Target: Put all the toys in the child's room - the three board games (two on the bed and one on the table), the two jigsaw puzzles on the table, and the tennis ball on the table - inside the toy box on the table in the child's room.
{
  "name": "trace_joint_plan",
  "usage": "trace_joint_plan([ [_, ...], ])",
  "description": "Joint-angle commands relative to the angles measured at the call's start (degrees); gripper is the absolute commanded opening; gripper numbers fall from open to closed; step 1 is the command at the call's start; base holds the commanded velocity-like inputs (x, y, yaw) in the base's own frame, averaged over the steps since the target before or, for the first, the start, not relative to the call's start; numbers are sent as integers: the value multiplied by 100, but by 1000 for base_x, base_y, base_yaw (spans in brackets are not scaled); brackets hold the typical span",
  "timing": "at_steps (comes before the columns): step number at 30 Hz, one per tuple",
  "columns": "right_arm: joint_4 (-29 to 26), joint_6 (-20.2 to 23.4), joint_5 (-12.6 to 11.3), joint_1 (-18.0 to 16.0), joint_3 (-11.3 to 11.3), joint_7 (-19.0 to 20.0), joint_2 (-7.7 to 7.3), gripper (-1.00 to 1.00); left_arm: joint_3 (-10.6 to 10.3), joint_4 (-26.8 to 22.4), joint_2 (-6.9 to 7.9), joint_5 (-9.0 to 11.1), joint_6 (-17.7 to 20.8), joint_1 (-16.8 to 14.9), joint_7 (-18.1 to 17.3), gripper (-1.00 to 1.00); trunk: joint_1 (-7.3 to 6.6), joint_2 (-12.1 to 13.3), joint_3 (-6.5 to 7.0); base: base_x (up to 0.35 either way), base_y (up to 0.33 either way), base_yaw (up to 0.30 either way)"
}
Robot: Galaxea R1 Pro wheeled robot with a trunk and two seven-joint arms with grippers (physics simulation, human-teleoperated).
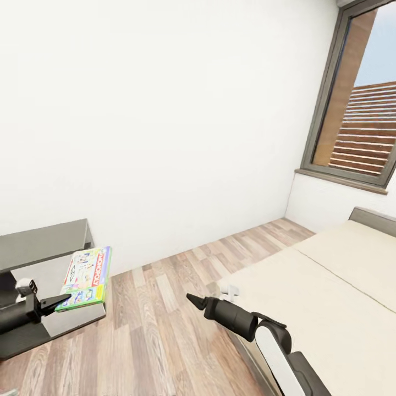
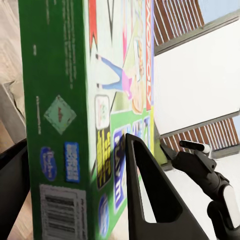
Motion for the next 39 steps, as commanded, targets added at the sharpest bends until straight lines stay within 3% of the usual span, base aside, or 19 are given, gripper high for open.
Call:
trace_joint_plan([
  [1,-3,28,-7,-3,-5,9,2,100,4,0,1,18,61,-5,-21,-100,1,-5,-7,2,1,291],
  [5,-3,29,-11,-3,-6,9,2,100,18,0,6,29,55,-5,-66,-100,1,-5,-7,1,1,291],
  [14,4,49,-14,-3,-21,-81,-4,100,28,-40,51,49,55,-3,-97,-100,-197,356,154,0,0,291],
  [21,2,67,-28,-9,-55,-151,-90,100,29,-59,74,41,60,2,-210,-100,-351,636,280,0,0,291],
  [25,-2,79,-31,-7,-177,-130,-114,100,26,-61,79,17,60,3,-494,-100,-439,797,352,0,0,291],
  [30,4,93,-28,-4,-380,-115,-133,100,14,-62,86,8,58,3,-494,-100,-548,997,442,0,0,291],
  [39,13,90,-49,-3,-465,-91,-303,100,-11,-62,172,6,53,10,-494,-100,-746,1358,603,0,0,291],
])
